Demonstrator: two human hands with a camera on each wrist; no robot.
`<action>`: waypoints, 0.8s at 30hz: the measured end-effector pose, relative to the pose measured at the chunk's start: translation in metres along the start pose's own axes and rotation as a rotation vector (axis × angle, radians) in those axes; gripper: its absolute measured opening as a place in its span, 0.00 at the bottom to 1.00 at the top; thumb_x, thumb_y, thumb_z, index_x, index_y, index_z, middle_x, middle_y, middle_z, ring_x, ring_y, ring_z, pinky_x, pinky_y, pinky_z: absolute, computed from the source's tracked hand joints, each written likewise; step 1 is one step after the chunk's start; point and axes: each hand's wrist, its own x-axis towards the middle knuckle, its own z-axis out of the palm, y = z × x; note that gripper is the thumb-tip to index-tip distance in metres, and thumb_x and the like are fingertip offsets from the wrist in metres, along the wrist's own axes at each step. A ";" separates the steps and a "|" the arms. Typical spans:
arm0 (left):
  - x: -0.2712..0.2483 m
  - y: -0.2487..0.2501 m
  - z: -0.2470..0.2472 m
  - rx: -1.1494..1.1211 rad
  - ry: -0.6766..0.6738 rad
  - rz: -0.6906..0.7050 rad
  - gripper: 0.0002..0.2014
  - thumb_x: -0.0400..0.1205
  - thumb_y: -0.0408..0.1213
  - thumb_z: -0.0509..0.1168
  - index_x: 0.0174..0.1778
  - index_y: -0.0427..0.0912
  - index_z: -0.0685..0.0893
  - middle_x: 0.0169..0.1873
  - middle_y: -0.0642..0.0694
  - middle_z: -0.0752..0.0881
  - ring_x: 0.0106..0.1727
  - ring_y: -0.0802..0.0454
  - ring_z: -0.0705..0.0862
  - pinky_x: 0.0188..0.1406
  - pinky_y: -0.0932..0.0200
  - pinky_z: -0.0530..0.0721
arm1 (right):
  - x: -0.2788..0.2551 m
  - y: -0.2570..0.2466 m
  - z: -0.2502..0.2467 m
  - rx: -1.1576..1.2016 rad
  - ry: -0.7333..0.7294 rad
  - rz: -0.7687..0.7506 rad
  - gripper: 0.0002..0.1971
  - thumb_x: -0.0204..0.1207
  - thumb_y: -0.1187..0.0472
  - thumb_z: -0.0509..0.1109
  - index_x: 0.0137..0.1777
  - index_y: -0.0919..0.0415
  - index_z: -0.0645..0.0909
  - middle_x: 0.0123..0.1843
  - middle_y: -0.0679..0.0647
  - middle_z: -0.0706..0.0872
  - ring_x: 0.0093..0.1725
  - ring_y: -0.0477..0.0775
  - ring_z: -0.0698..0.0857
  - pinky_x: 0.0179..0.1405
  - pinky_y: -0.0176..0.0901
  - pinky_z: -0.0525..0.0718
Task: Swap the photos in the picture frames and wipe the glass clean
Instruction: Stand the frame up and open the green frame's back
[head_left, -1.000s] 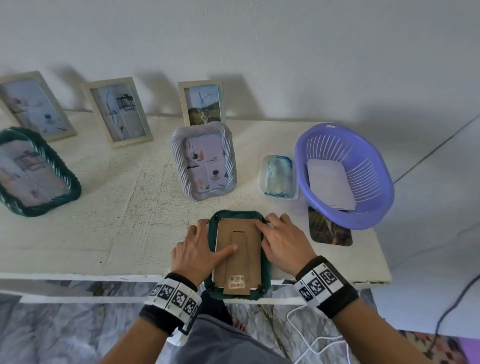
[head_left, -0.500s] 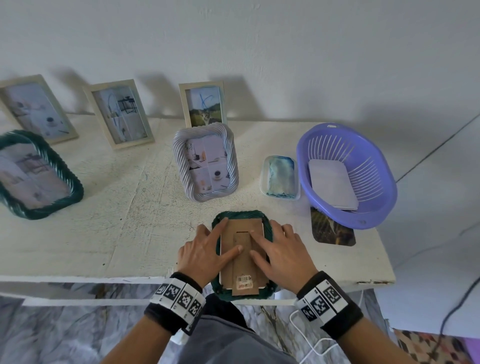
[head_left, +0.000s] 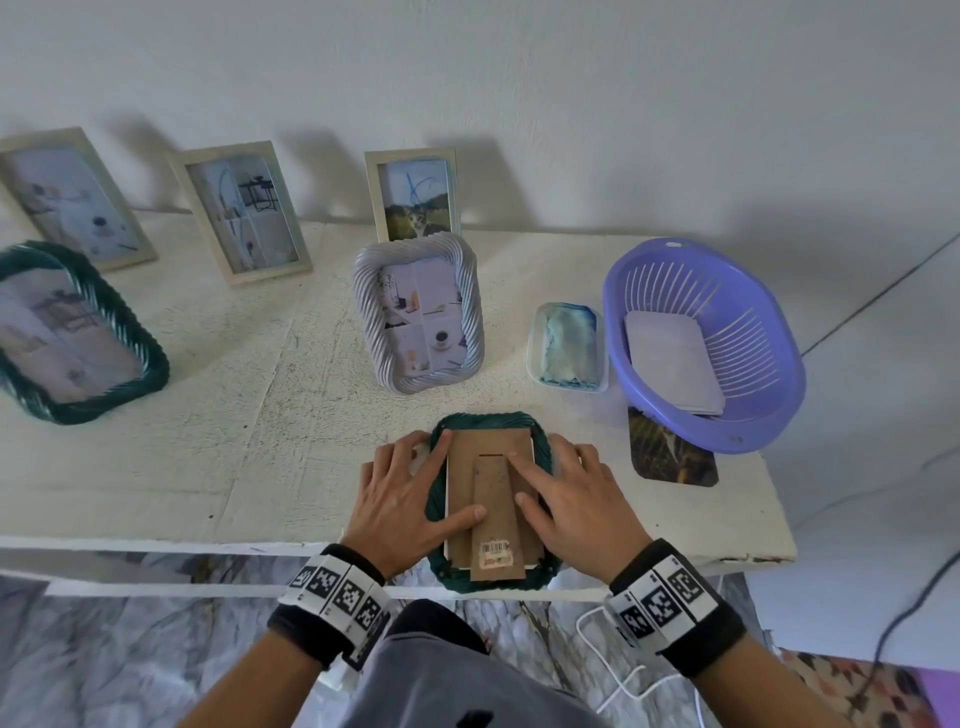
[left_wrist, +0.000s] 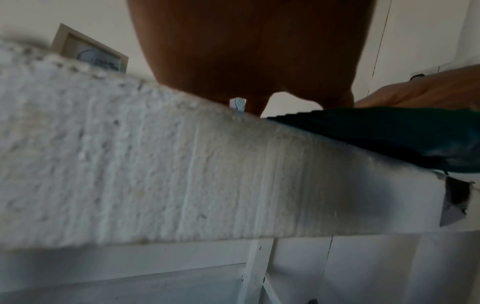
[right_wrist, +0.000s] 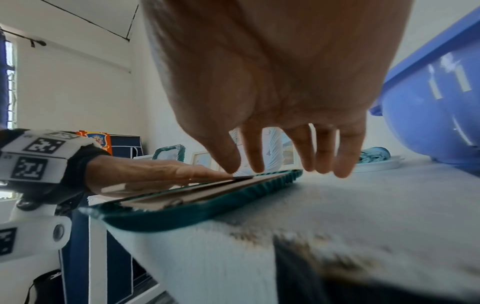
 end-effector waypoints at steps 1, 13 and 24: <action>-0.001 -0.001 0.001 -0.010 -0.017 0.002 0.51 0.71 0.83 0.48 0.86 0.55 0.59 0.77 0.47 0.66 0.72 0.45 0.67 0.69 0.45 0.70 | -0.004 0.003 0.000 0.048 0.009 -0.026 0.27 0.81 0.43 0.45 0.78 0.46 0.68 0.76 0.61 0.68 0.67 0.64 0.70 0.60 0.57 0.80; 0.000 -0.008 0.012 -0.054 -0.055 0.028 0.53 0.69 0.84 0.45 0.86 0.58 0.50 0.87 0.54 0.52 0.86 0.46 0.51 0.83 0.45 0.50 | -0.042 0.025 0.003 0.113 -0.057 -0.354 0.25 0.72 0.63 0.50 0.57 0.40 0.83 0.79 0.61 0.71 0.78 0.65 0.66 0.77 0.50 0.68; 0.001 -0.007 0.013 -0.053 -0.061 0.029 0.53 0.68 0.85 0.44 0.87 0.58 0.51 0.87 0.53 0.53 0.86 0.47 0.51 0.83 0.45 0.49 | -0.042 0.028 0.015 0.055 0.067 -0.368 0.12 0.74 0.65 0.53 0.45 0.52 0.76 0.74 0.63 0.76 0.75 0.66 0.68 0.70 0.51 0.79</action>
